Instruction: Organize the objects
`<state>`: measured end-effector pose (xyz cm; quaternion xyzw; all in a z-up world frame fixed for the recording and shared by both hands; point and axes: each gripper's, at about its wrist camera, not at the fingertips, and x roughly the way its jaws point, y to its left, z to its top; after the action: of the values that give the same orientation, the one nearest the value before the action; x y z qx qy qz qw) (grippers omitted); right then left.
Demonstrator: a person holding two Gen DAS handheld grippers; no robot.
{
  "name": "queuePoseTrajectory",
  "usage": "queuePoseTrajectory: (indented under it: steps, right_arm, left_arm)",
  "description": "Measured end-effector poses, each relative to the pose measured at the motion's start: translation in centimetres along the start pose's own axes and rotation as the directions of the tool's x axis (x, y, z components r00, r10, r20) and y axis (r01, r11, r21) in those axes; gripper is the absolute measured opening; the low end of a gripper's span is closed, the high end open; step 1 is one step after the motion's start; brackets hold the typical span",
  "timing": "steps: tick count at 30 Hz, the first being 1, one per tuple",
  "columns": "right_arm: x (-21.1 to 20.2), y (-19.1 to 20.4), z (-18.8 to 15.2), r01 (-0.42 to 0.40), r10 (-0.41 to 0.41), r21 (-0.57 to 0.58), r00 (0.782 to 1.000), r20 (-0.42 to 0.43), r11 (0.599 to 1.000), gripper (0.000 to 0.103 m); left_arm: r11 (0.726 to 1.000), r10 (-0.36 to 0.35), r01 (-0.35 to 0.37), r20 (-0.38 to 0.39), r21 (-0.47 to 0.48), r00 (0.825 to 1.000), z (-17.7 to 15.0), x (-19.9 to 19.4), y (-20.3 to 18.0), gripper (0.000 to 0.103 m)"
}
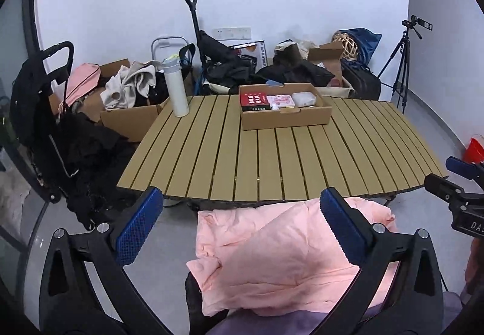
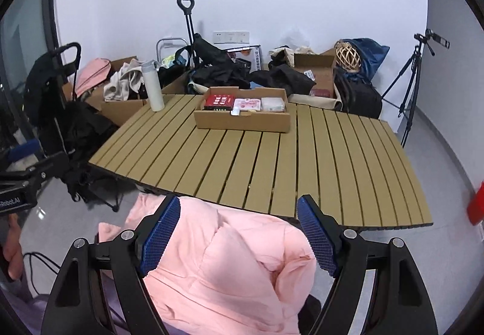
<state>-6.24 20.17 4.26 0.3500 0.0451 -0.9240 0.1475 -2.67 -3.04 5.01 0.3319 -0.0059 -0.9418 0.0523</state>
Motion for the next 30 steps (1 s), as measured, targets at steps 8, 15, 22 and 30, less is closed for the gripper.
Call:
queuePoseTrajectory:
  steps: [8,15,22,30]
  right_arm:
    - [0.45,0.22,-0.02,-0.035,0.035,0.005,0.999,-0.007,0.999,0.083]
    - [0.60,0.13,0.02,-0.050,0.050,0.003,0.999,-0.008,0.999,0.083]
    - [0.60,0.06,-0.15,-0.050,0.050,0.001,0.999,-0.002,0.999,0.083]
    - [0.69,0.55,-0.26,-0.060,0.060,-0.005,0.998,0.002,0.998,0.083]
  left_arm:
    - [1.000,-0.021,0.021,-0.007,0.018,1.000,0.13,0.16,-0.52,0.103]
    - [1.000,-0.022,0.023,-0.019,0.021,1.000,0.17,0.52,-0.54,0.103]
    - [0.999,-0.028,0.028,-0.024,0.019,0.999,-0.08,0.80,-0.61,0.103]
    - [1.000,-0.030,0.030,-0.020,0.009,0.999,-0.07,0.73,-0.33,0.103]
